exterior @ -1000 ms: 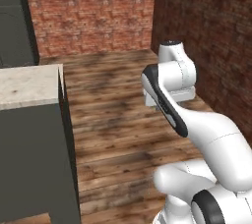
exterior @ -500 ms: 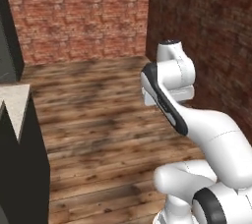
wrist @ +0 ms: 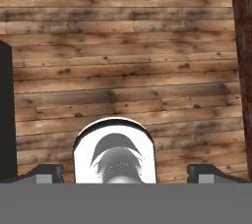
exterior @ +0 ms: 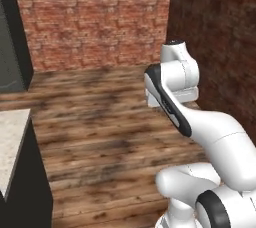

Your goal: Retrieve the butter from the fridge and place it on a plate on the dining table. Then retrieve the butter knife by the fridge and place it near the plate.

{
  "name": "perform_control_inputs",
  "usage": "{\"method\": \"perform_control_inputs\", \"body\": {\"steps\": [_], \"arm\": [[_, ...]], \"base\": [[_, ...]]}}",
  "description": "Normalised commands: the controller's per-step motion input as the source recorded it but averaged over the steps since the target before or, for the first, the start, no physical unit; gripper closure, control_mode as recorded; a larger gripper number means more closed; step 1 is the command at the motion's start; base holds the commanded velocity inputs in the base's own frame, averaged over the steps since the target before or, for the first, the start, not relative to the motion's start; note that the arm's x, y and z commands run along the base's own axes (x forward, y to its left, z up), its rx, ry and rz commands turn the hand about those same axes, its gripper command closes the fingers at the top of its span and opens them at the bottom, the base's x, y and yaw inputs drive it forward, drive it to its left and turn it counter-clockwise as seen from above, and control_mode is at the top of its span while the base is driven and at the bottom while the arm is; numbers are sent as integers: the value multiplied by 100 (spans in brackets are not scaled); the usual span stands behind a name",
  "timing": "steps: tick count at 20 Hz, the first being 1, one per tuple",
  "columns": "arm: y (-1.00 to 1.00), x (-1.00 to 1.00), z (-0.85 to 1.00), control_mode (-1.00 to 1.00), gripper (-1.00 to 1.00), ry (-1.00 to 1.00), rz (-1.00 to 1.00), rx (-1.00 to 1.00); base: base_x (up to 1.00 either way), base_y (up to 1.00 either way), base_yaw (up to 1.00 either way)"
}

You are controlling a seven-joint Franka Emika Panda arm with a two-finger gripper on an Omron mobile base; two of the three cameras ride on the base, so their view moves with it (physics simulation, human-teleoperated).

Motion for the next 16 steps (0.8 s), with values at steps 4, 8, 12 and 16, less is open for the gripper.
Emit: {"method": "perform_control_inputs", "body": {"steps": [4,8,12,16], "arm": [[0,0,0,100,-100,0,0,0],[0,0,0,100,-100,0,0,0],[0,0,0,100,-100,0,0,0],[0,0,0,100,-100,0,0,0]], "base": [[100,-31,49],[100,-38,59],[97,-41,70],[50,-61,71]]}}
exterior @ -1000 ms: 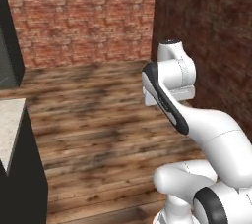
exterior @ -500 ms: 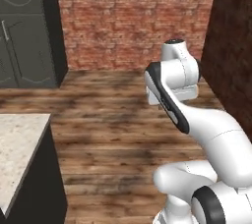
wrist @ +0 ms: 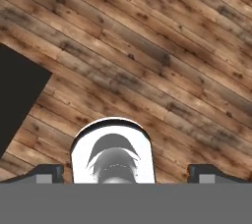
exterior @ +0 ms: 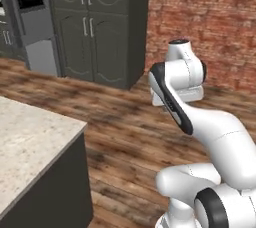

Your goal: Retrieve the butter from the fridge and place it on a plate on the dining table. Then retrieve the butter knife by the fridge and place it near the plate.

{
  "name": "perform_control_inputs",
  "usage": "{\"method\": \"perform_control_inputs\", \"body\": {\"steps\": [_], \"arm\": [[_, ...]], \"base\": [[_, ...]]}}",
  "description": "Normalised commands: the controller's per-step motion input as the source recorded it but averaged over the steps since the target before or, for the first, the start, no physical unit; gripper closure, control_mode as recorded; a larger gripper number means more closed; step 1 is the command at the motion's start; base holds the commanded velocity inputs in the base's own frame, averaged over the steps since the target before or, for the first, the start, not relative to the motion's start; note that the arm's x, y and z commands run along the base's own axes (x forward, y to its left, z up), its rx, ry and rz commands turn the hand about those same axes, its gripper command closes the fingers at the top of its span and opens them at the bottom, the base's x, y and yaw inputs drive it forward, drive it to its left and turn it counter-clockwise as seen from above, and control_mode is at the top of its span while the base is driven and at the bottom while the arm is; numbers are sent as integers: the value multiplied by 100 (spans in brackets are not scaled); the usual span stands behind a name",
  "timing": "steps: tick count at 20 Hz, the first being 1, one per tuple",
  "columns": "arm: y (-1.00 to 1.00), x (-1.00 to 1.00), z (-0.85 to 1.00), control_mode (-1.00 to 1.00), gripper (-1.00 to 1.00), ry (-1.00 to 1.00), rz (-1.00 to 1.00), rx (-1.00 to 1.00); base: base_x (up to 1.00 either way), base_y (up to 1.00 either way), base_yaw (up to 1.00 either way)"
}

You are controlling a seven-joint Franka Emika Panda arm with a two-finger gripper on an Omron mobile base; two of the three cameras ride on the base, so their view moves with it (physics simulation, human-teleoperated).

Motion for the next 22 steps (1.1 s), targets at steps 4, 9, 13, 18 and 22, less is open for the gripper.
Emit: {"method": "perform_control_inputs", "body": {"steps": [4,9,13,18,22], "arm": [[0,0,0,100,-100,0,0,0],[0,0,0,100,-100,0,0,0],[0,0,0,100,-100,0,0,0],[0,0,0,100,-100,0,0,0],[0,0,0,100,-100,0,0,0]], "base": [[6,-79,68],[-5,-83,68],[0,-89,60],[18,-100,42],[56,-100,3]]}}
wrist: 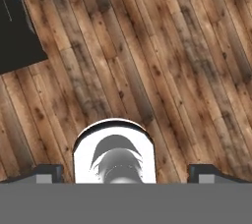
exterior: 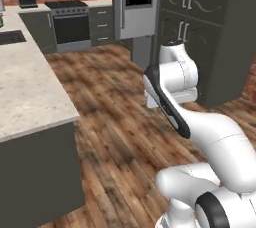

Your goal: Retrieve the butter from the fridge and place it on a plate on the dining table. Then retrieve the butter knife by the fridge and place it near the plate.

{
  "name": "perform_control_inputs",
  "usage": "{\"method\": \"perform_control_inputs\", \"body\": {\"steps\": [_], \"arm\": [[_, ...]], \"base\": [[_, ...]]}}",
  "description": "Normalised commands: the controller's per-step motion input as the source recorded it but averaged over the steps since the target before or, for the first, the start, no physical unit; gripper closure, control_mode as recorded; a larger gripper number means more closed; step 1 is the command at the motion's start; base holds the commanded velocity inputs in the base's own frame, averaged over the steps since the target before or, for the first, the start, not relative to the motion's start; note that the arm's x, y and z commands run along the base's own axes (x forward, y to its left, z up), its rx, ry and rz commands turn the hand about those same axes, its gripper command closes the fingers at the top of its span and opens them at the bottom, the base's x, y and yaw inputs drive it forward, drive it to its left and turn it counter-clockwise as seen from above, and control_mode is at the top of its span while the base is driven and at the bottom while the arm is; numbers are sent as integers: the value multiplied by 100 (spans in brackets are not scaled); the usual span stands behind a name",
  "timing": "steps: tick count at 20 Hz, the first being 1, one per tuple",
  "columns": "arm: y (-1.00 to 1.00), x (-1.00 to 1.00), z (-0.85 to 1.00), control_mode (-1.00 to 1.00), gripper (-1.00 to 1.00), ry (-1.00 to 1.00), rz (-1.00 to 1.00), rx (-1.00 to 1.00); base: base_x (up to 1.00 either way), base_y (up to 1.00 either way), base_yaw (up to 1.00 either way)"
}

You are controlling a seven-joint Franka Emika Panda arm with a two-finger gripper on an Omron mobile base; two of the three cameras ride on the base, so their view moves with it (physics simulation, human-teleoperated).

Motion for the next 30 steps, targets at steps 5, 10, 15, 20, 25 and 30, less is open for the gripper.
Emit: {"method": "perform_control_inputs", "body": {"steps": [5,10,15,20,25,30], "arm": [[0,0,0,100,-100,0,0,0],[0,0,0,100,-100,0,0,0],[0,0,0,100,-100,0,0,0],[0,0,0,100,-100,0,0,0],[0,0,0,100,-100,0,0,0],[0,0,0,100,-100,0,0,0]], "base": [[80,-93,5],[100,-61,26],[100,-27,19],[100,-1,15],[100,0,14],[100,0,4]]}}
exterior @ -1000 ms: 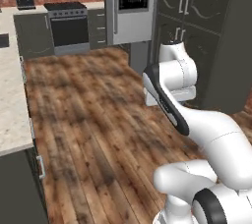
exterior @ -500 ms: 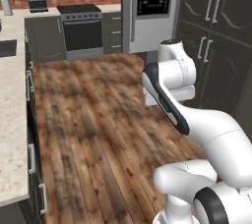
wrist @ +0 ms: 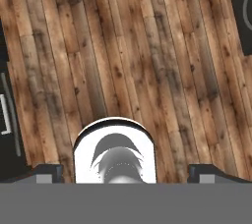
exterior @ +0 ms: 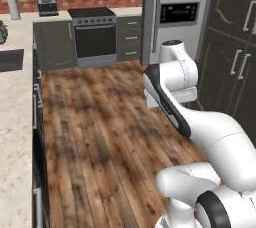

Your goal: Retrieve the butter from the fridge and place it on a plate on the dining table. Then retrieve the butter knife by the fridge and place it near the plate.

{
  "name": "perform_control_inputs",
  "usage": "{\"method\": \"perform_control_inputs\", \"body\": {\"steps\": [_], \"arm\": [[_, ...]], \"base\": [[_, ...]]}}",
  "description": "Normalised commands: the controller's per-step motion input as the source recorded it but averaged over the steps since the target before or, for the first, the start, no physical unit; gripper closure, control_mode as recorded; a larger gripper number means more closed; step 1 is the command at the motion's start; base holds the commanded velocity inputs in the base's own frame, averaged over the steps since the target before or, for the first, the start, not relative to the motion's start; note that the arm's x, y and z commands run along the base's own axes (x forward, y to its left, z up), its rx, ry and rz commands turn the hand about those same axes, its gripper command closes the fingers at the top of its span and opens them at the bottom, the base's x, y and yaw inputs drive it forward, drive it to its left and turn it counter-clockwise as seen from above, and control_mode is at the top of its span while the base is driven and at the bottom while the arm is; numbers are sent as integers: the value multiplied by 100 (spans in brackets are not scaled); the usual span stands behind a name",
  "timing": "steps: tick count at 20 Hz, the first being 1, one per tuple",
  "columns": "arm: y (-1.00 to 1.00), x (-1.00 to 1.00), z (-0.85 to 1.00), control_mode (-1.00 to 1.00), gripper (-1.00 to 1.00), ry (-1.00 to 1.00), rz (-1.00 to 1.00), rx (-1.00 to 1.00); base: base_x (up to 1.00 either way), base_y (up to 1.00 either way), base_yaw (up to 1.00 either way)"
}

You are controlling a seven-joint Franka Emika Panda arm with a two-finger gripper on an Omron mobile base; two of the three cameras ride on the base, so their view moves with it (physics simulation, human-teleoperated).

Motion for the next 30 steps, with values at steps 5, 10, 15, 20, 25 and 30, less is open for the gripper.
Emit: {"method": "perform_control_inputs", "body": {"steps": [5,10,15,20,25,30], "arm": [[0,0,0,100,-100,0,0,0],[0,0,0,100,-100,0,0,0],[0,0,0,100,-100,0,0,0],[0,0,0,100,-100,0,0,0],[0,0,0,100,-100,0,0,0],[0,0,0,100,-100,0,0,0]], "base": [[100,14,-1],[100,36,-2],[100,40,-4],[100,28,0],[100,13,0],[100,42,-1]]}}
